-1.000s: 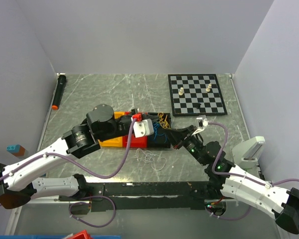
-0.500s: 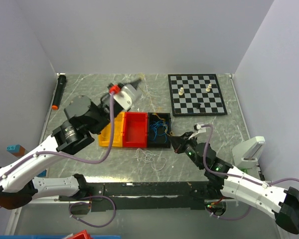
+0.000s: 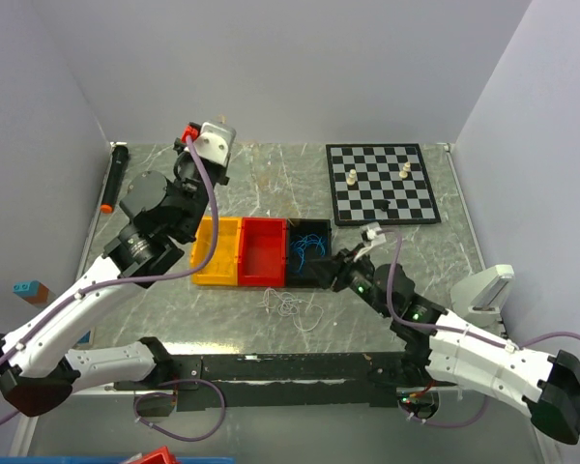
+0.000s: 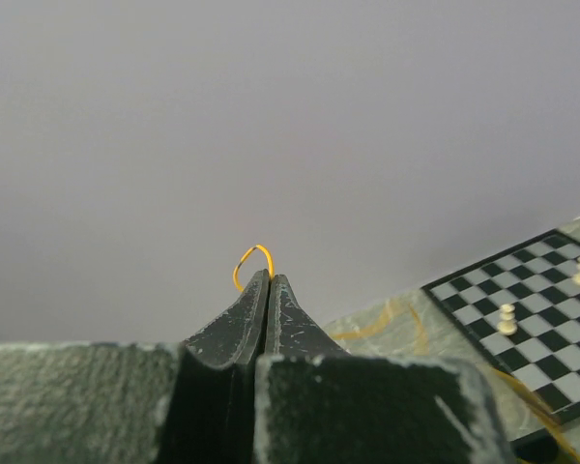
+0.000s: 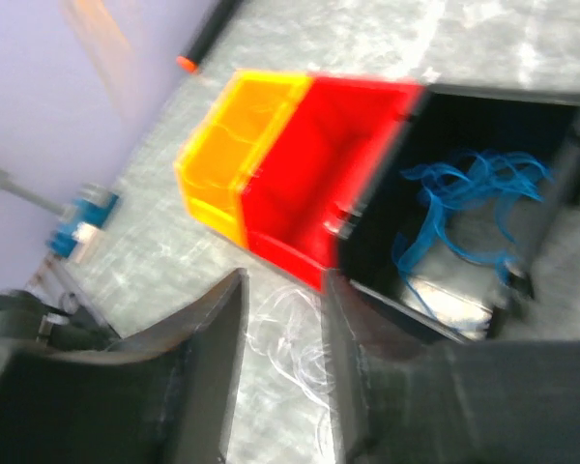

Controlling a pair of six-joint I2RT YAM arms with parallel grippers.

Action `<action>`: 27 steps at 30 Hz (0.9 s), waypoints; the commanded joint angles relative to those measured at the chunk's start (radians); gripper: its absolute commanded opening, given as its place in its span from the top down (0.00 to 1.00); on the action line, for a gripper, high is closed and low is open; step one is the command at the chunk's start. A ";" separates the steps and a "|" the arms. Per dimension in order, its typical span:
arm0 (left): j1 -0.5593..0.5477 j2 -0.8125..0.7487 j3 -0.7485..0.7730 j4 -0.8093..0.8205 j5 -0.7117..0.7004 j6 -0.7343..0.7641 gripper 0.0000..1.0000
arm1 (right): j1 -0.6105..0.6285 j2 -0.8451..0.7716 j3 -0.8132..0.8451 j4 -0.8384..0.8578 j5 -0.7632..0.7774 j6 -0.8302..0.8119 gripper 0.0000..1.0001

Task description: Untangle the cables

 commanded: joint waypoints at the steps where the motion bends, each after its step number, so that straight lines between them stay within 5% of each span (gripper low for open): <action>1: 0.050 -0.040 -0.016 0.038 -0.061 -0.041 0.99 | -0.007 0.058 0.149 0.008 -0.072 -0.052 0.41; 4: 0.064 -0.060 -0.036 0.041 -0.061 -0.024 0.99 | -0.007 0.061 0.163 -0.006 -0.077 -0.061 0.28; 20: 0.087 -0.211 -0.457 -0.037 -0.078 -0.056 0.99 | -0.005 -0.089 0.097 -0.174 0.019 -0.044 0.28; 27: 0.101 -0.185 -0.511 0.015 -0.068 -0.068 0.99 | -0.007 -0.148 0.084 -0.232 0.038 -0.029 0.28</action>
